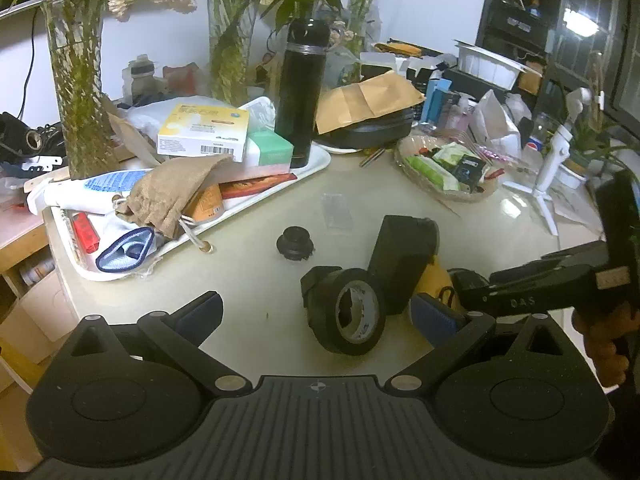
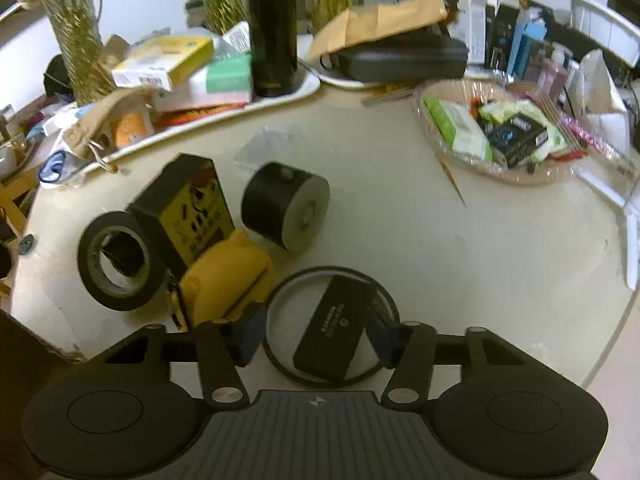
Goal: Organize rigid objects
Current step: 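Close the right tool on the black power bank and lift it, then carry the power bank toward the box with the right tool while the left tool grasps the black tape roll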
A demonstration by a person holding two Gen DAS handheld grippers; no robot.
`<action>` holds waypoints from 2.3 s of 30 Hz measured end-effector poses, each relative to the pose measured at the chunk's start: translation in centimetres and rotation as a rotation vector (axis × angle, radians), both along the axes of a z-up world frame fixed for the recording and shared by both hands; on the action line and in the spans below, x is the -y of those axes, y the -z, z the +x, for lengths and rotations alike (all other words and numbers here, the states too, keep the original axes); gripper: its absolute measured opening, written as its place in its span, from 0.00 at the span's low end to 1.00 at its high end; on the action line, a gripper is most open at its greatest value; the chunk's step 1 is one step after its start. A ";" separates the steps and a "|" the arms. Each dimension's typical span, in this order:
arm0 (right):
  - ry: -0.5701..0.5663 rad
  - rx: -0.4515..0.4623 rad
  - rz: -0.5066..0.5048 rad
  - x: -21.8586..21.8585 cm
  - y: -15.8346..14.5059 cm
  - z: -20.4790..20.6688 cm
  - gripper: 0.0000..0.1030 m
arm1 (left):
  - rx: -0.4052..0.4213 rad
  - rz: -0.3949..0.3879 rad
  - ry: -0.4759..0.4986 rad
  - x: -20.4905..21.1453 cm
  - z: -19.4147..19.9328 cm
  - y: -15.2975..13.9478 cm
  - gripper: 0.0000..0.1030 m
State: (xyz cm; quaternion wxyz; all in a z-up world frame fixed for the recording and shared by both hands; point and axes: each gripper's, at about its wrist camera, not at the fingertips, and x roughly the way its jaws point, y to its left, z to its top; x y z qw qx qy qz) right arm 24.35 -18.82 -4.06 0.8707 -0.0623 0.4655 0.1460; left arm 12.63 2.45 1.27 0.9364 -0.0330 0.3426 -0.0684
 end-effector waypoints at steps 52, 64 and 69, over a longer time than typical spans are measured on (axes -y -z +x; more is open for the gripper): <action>0.157 0.103 0.214 4.3 -2.8 -2.9 0.33 | 0.040 0.119 0.008 1.6 -0.4 0.0 0.82; 0.120 0.038 0.189 2.9 -2.6 -5.6 0.33 | 0.026 0.175 0.034 2.6 0.3 -0.6 0.82; 0.149 0.084 0.219 4.0 -3.7 -6.5 0.33 | -0.039 0.235 0.072 3.6 1.8 0.3 0.68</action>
